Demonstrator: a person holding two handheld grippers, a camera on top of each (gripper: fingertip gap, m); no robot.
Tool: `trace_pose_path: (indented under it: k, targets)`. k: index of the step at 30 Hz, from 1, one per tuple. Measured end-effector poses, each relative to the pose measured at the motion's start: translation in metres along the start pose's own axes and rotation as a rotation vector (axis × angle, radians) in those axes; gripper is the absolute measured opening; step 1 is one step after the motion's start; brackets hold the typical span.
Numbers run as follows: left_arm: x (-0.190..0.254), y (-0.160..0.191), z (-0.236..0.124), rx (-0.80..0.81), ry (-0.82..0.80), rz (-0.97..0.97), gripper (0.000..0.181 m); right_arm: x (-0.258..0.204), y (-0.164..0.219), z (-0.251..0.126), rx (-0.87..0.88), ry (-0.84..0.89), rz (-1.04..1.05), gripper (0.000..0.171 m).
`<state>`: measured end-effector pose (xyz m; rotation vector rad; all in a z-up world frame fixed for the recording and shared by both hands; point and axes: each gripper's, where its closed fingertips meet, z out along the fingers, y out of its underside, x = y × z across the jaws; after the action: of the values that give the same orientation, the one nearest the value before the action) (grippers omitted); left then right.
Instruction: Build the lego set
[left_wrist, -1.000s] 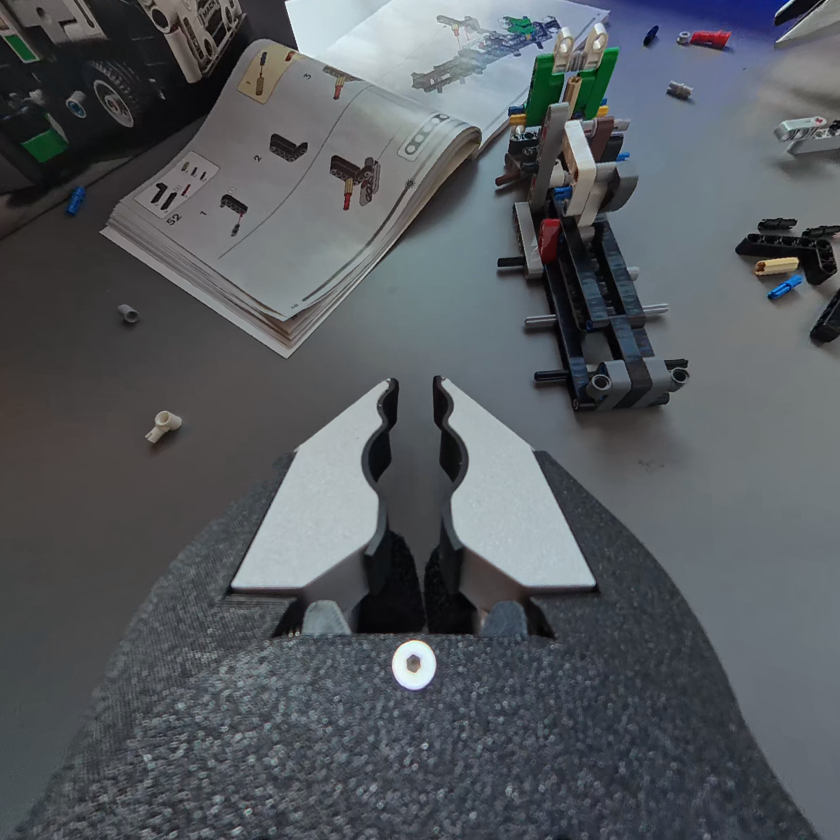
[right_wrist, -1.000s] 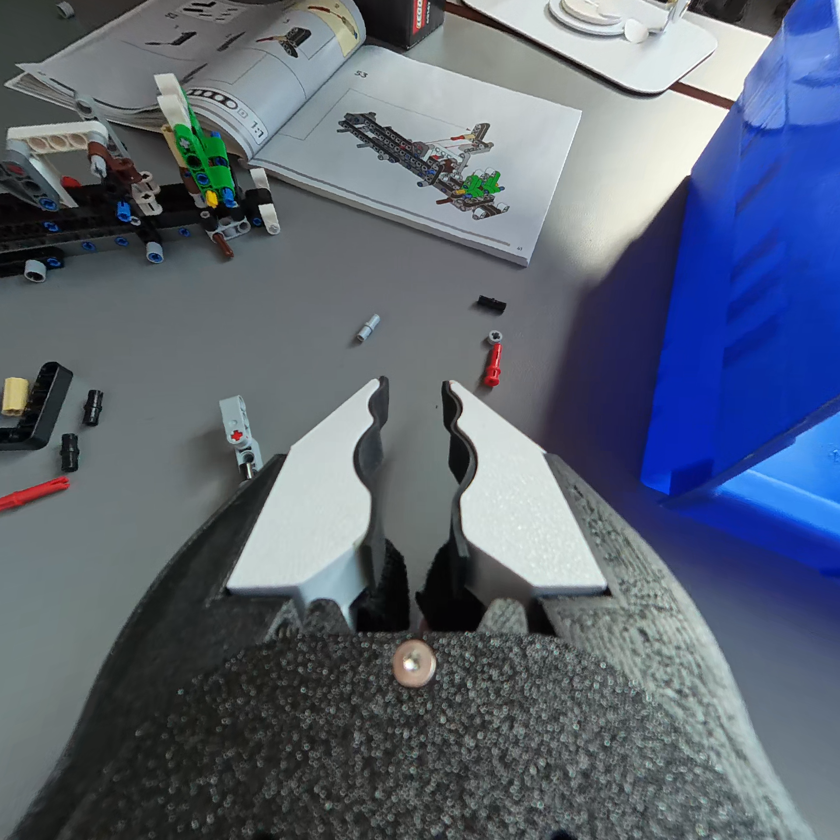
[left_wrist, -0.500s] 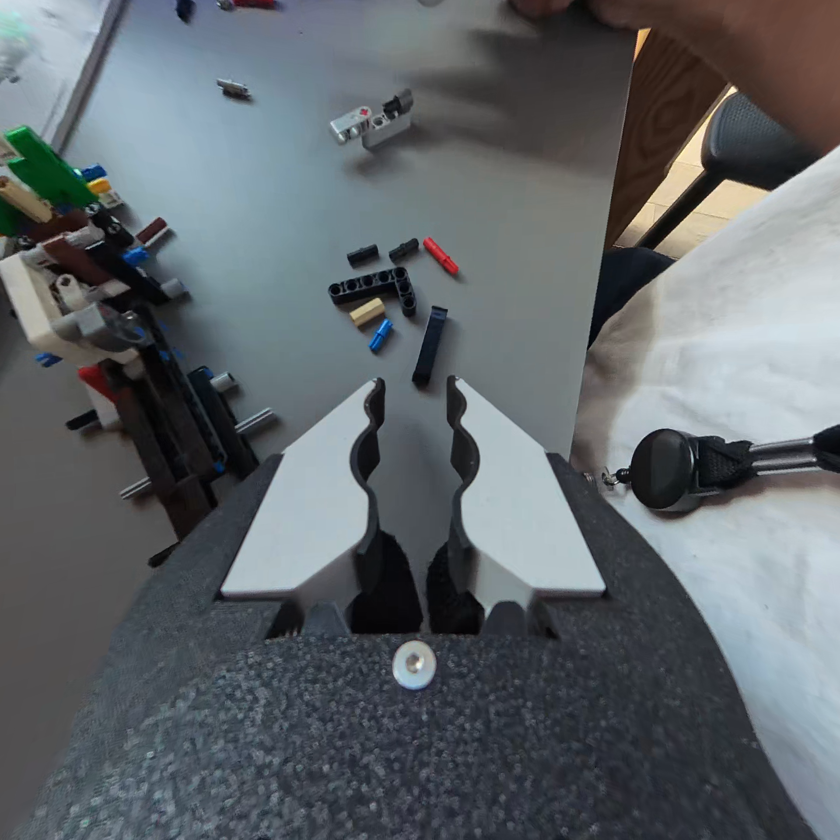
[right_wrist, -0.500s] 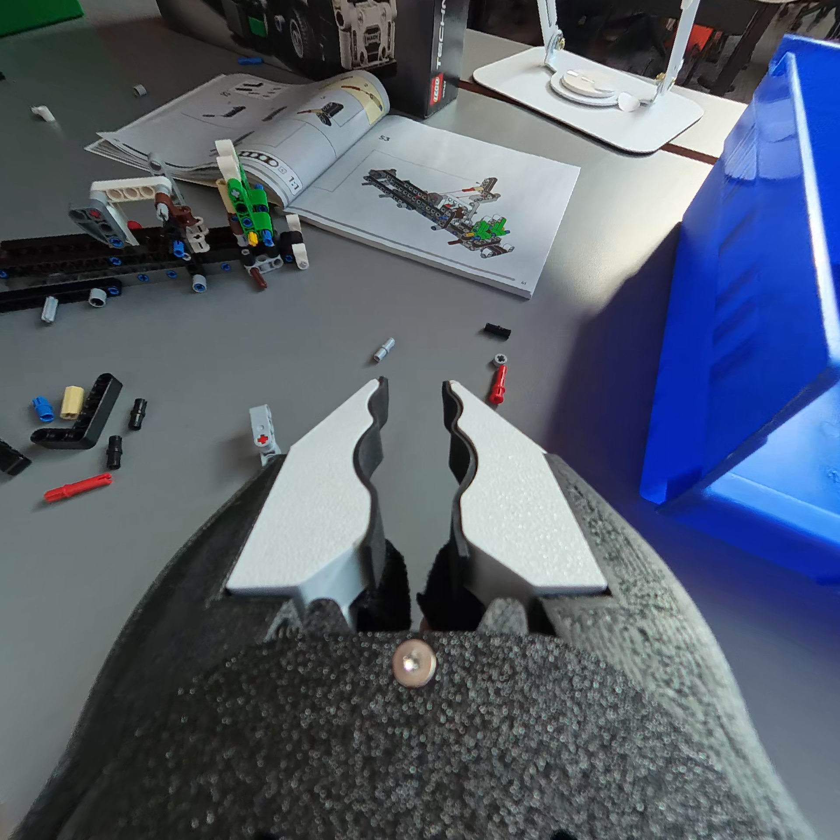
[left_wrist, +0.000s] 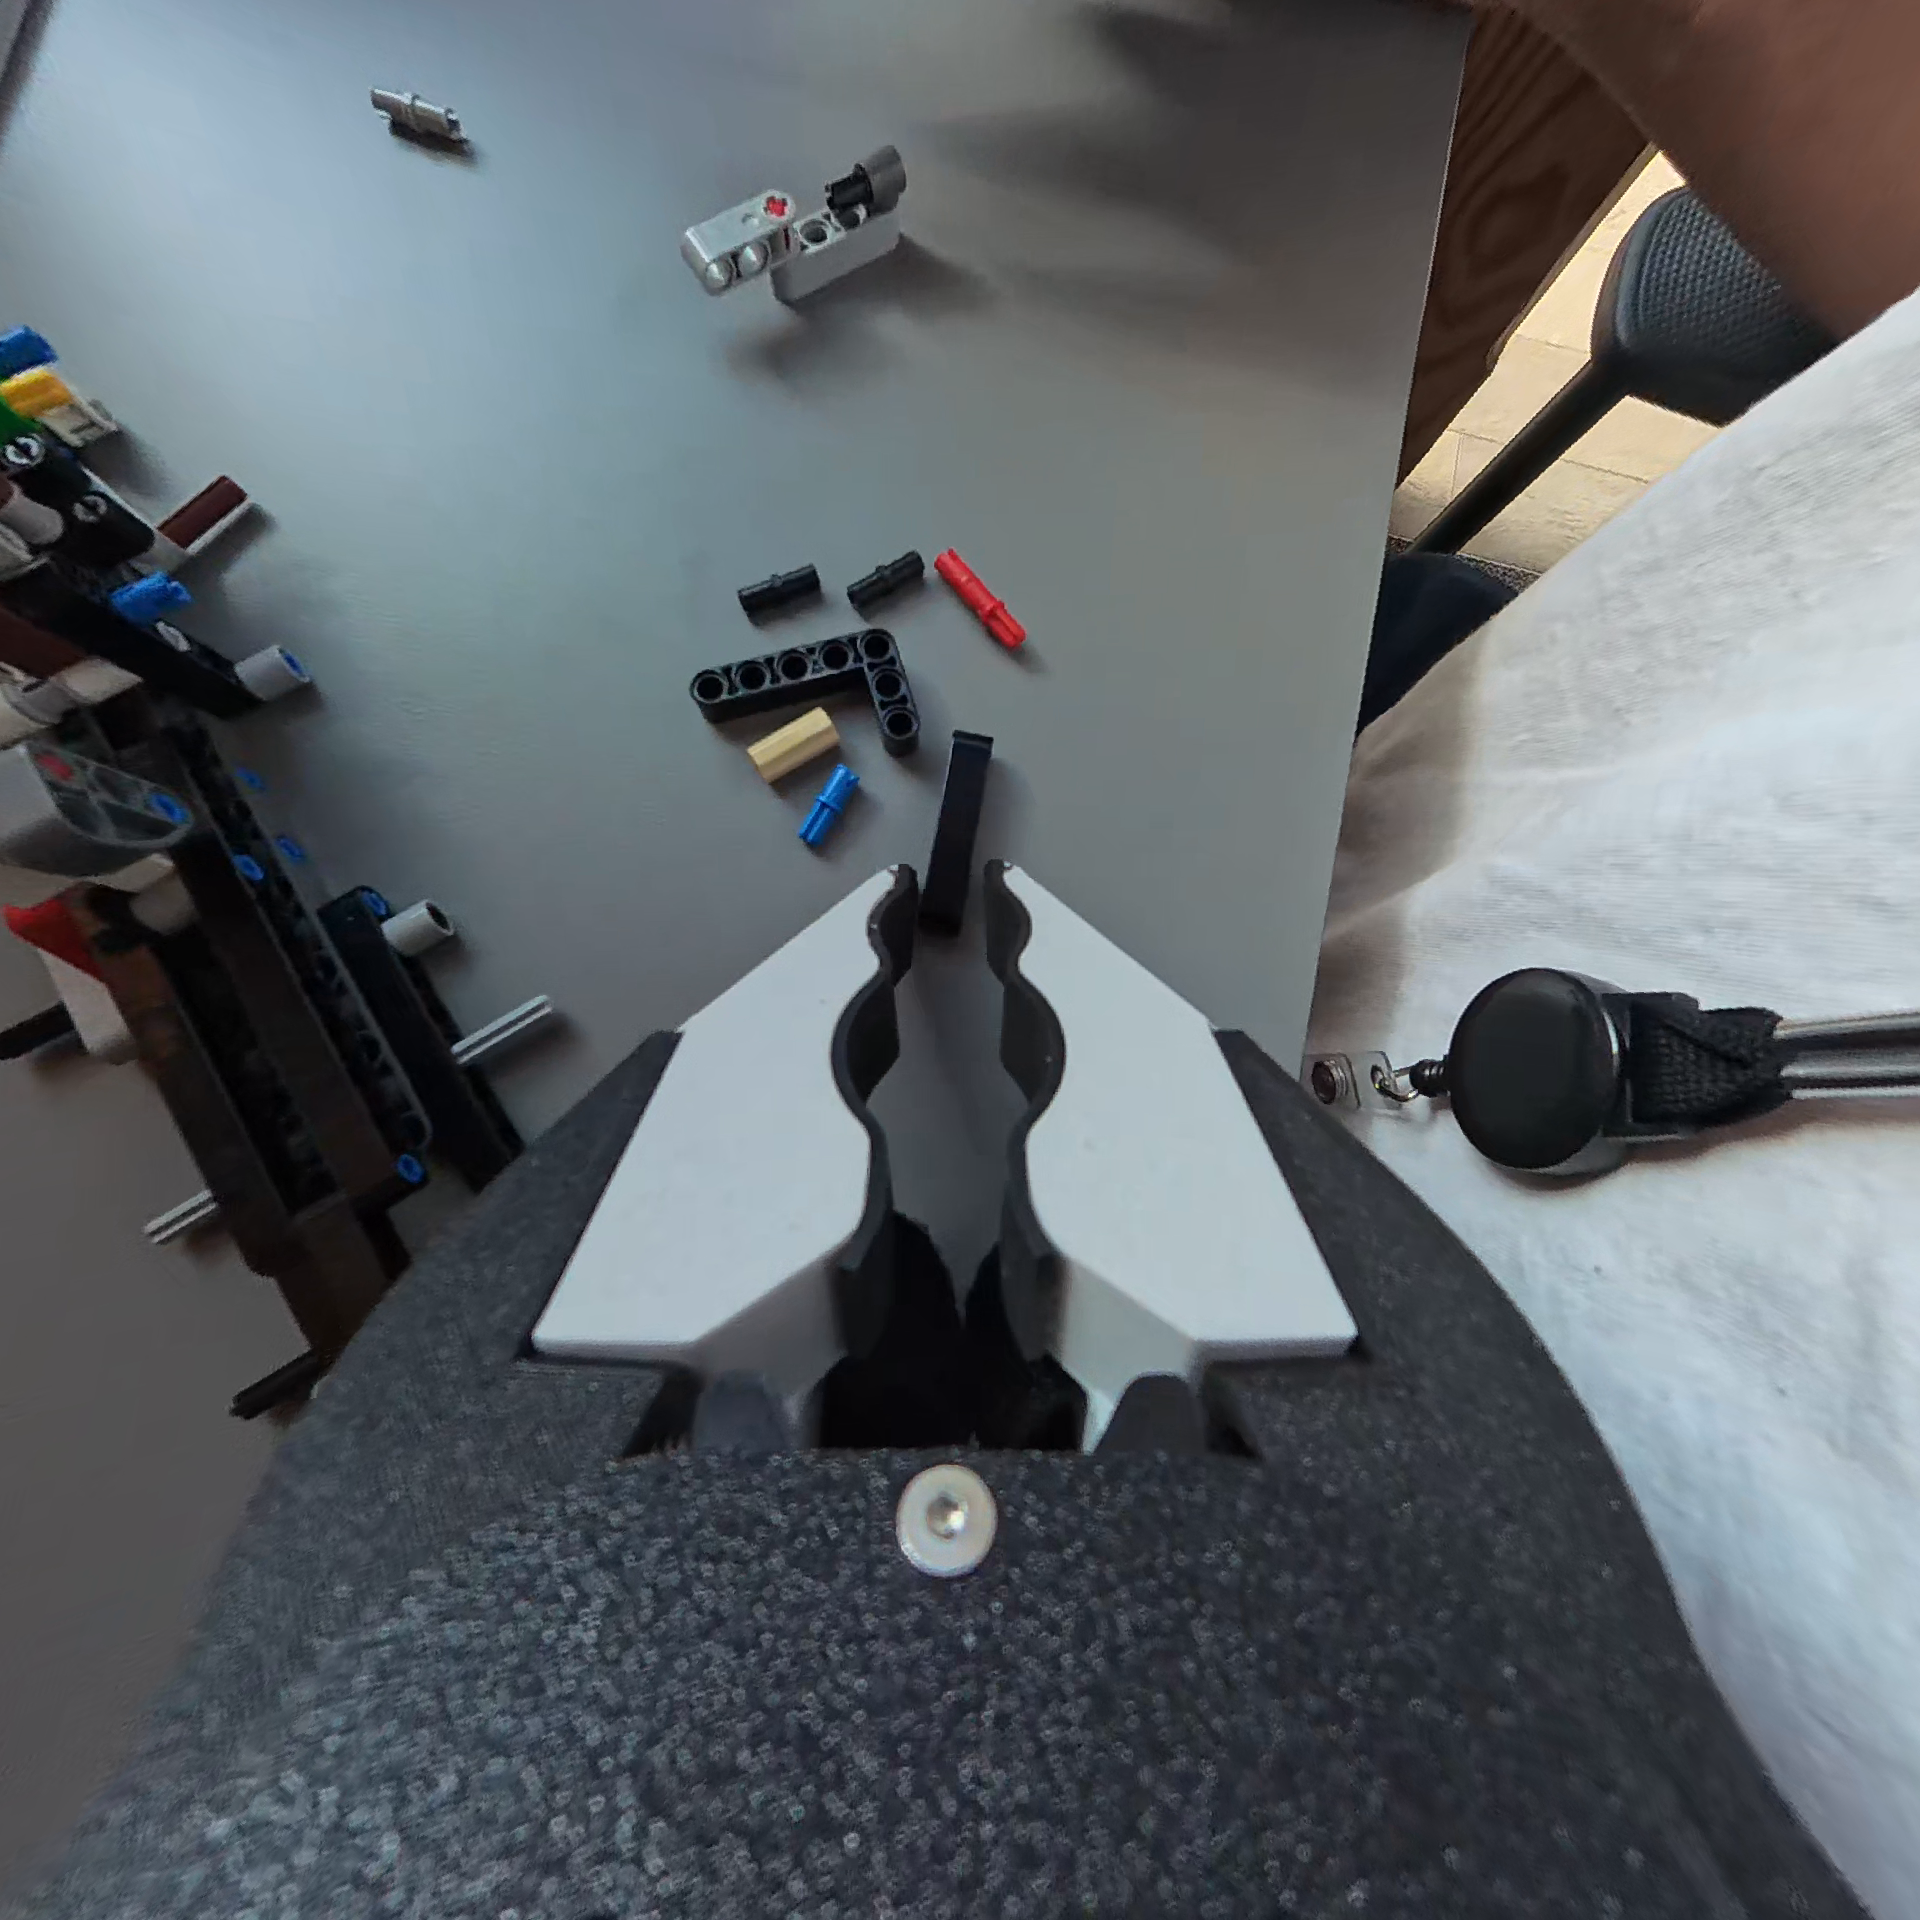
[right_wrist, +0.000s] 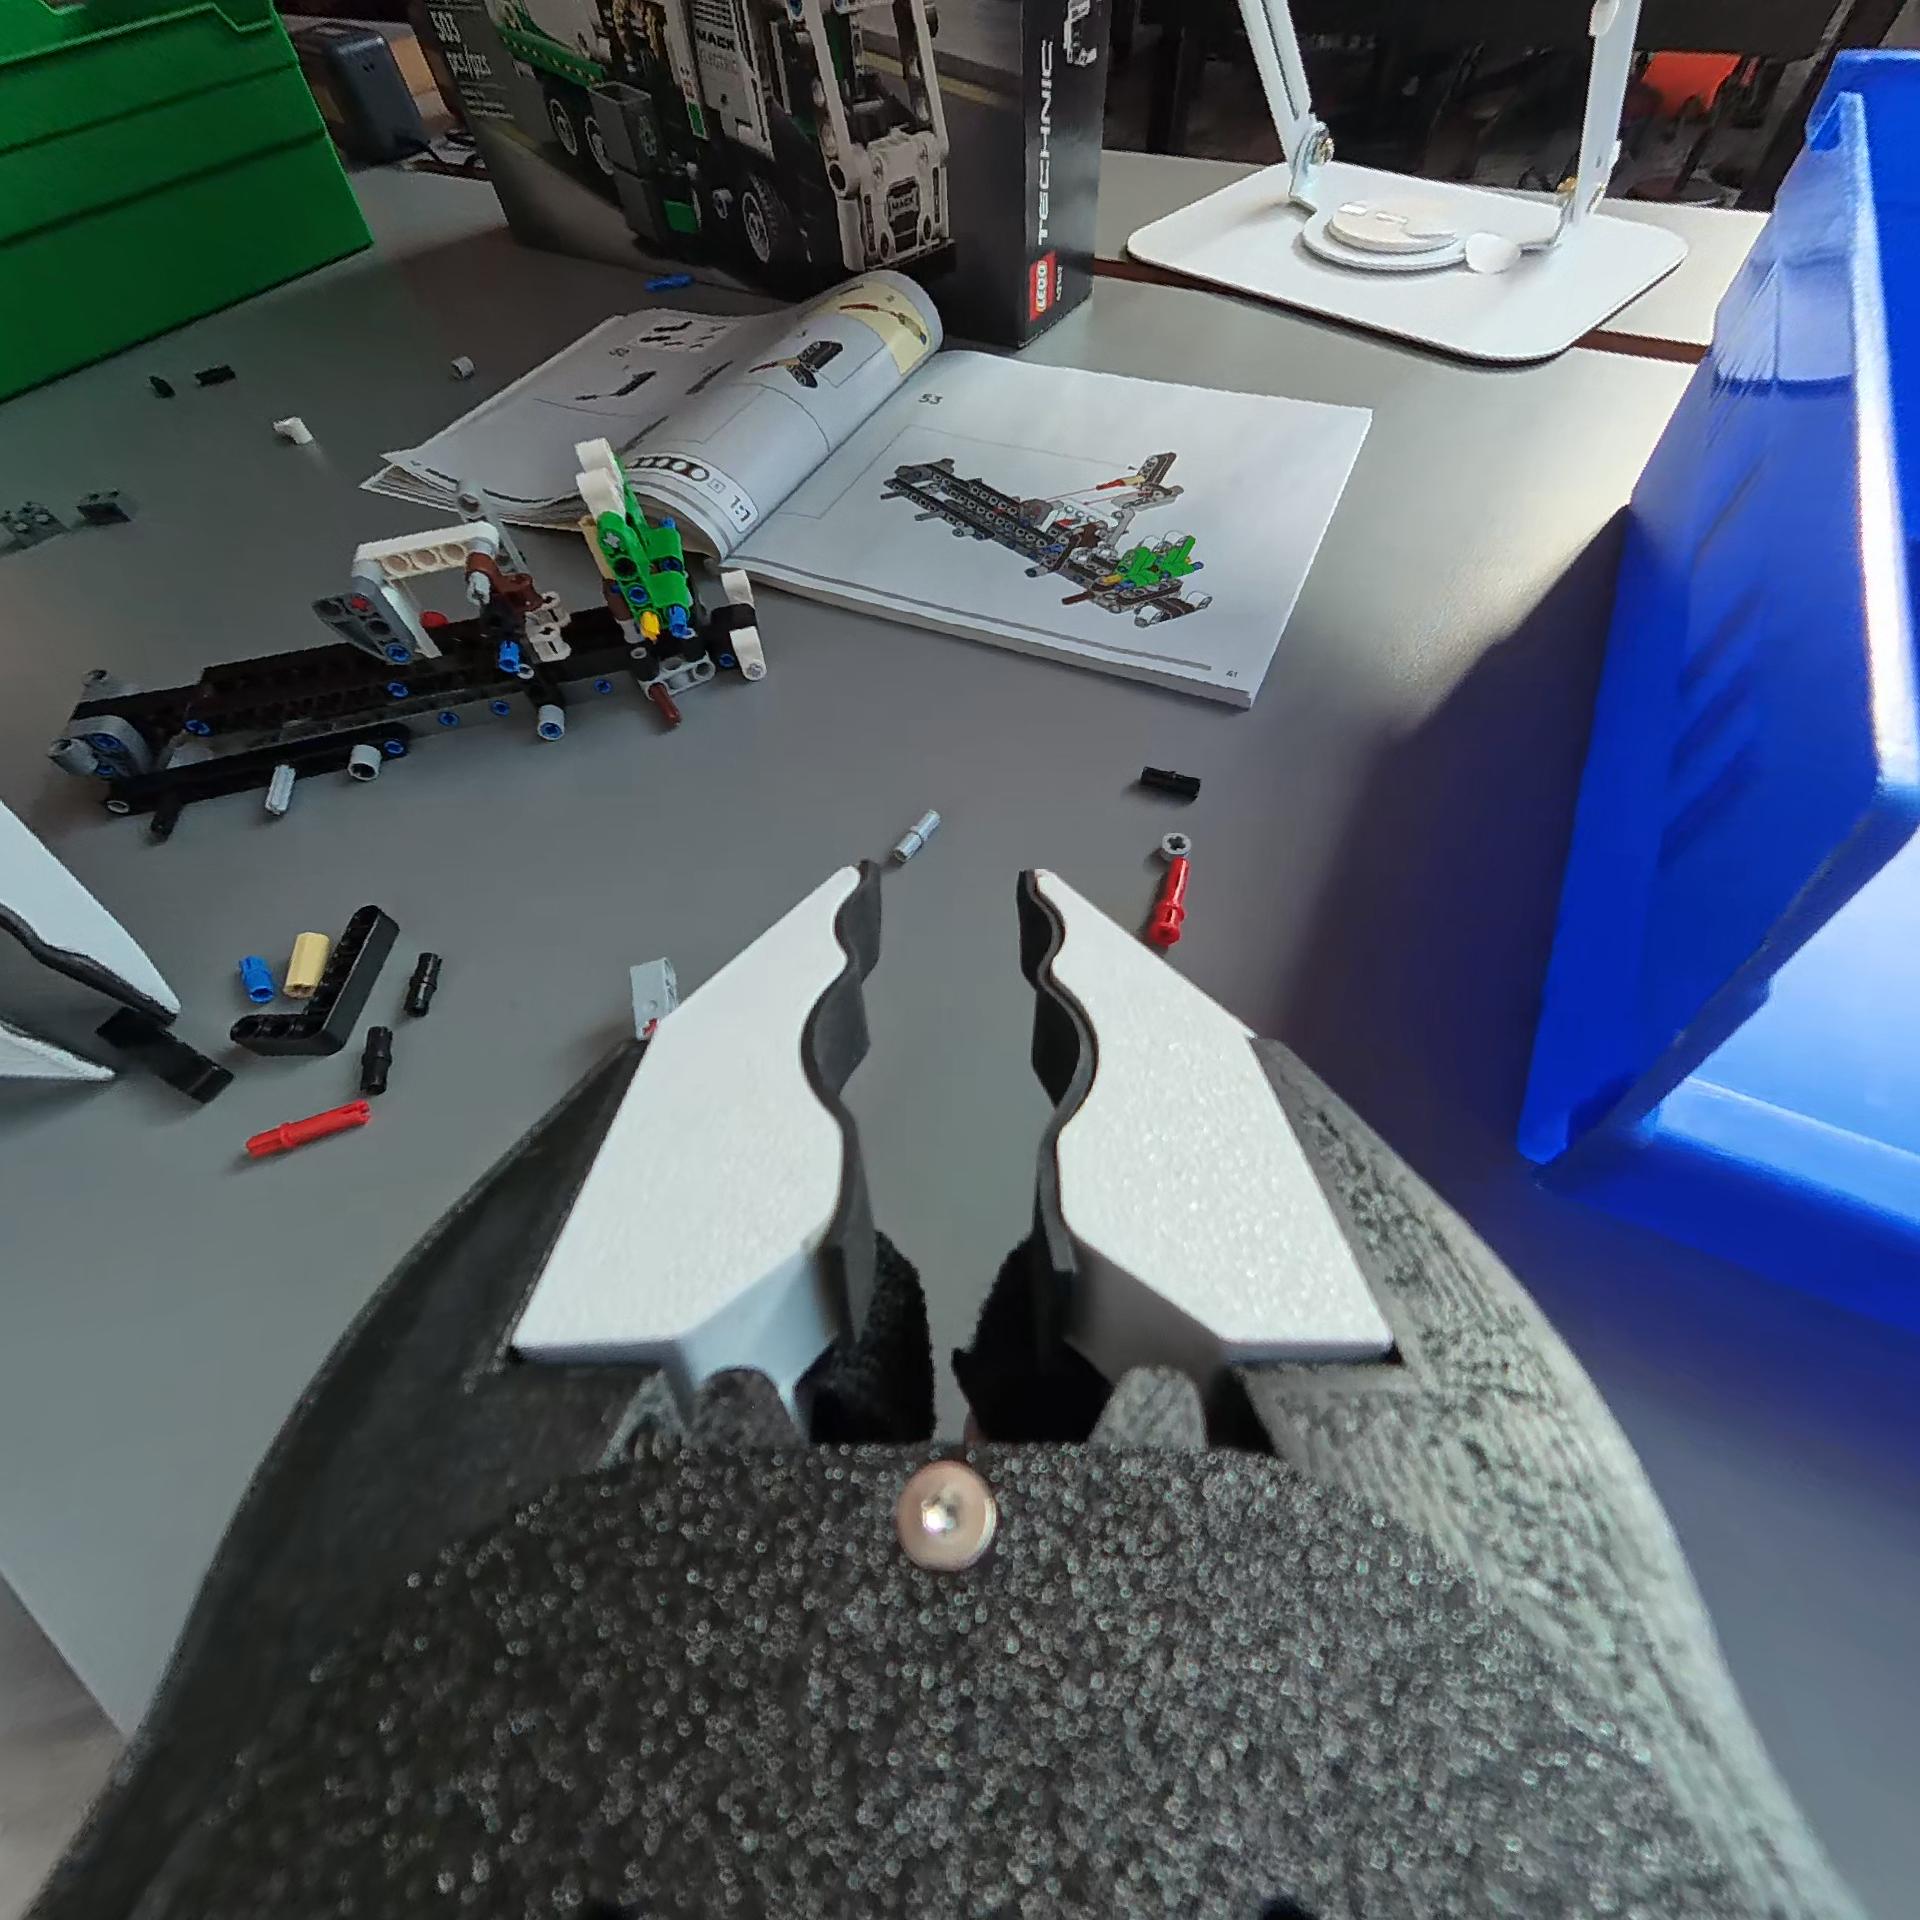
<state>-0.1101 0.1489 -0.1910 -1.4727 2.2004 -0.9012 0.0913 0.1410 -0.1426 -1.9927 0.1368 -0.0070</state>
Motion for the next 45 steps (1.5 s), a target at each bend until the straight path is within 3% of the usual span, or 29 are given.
trace_pose_path:
  k: [1, 5, 8, 12, 15, 18, 24, 29, 34, 35, 38, 42, 45]
  targets:
    - [0.0, 0.0, 0.0, -0.001, -0.003, -0.001, 0.008, 0.0, 0.0, 0.0, -0.003, 0.002, -0.007, 0.026]
    - [-0.011, 0.0, -0.002, 0.015, -0.043, -0.056, 0.006, -0.009, -0.006, -0.002, 0.041, -0.018, -0.047, 0.026]
    - [-0.011, -0.02, -0.011, 0.142, 0.048, -0.207, 0.006, -0.043, -0.035, -0.018, 0.222, -0.183, -0.027, 0.024]
    - [-0.012, -0.065, -0.046, 0.431, 0.267, -0.428, 0.006, -0.114, -0.052, -0.034, 0.29, -0.556, -0.089, 0.036]
    - [-0.014, -0.08, -0.063, 0.565, 0.445, -0.559, 0.006, -0.138, -0.034, -0.023, 0.192, -0.626, -0.152, 0.039]
    - [-0.013, -0.093, -0.083, 0.699, 0.7, -0.709, 0.006, -0.163, -0.045, -0.027, 0.242, -0.77, -0.086, 0.037]
    - [0.009, -0.104, -0.112, 0.752, 1.071, -0.795, 0.006, -0.19, -0.083, -0.046, 0.407, -1.074, 0.083, 0.032]
    - [0.017, -0.106, -0.121, 0.767, 1.159, -0.789, 0.006, -0.209, -0.095, -0.052, 0.409, -1.205, 0.027, 0.015]
    - [0.01, -0.101, -0.12, 0.793, 1.051, -0.746, 0.006, -0.211, -0.092, -0.046, 0.364, -1.224, 0.008, 0.008]
    - [0.007, -0.099, -0.119, 0.797, 0.984, -0.712, 0.007, -0.209, -0.091, -0.042, 0.346, -1.211, 0.011, 0.008]
    - [0.0, -0.091, -0.114, 0.776, 0.707, -0.49, 0.033, -0.202, -0.085, -0.026, 0.27, -1.16, 0.041, 0.008]
    - [-0.011, -0.082, -0.102, 0.655, 0.281, -0.141, 0.058, -0.198, -0.079, -0.018, 0.191, -1.14, 0.044, 0.008]
    - [-0.018, -0.076, -0.091, 0.56, 0.097, 0.001, 0.06, -0.199, -0.081, -0.013, 0.179, -1.116, 0.021, 0.008]
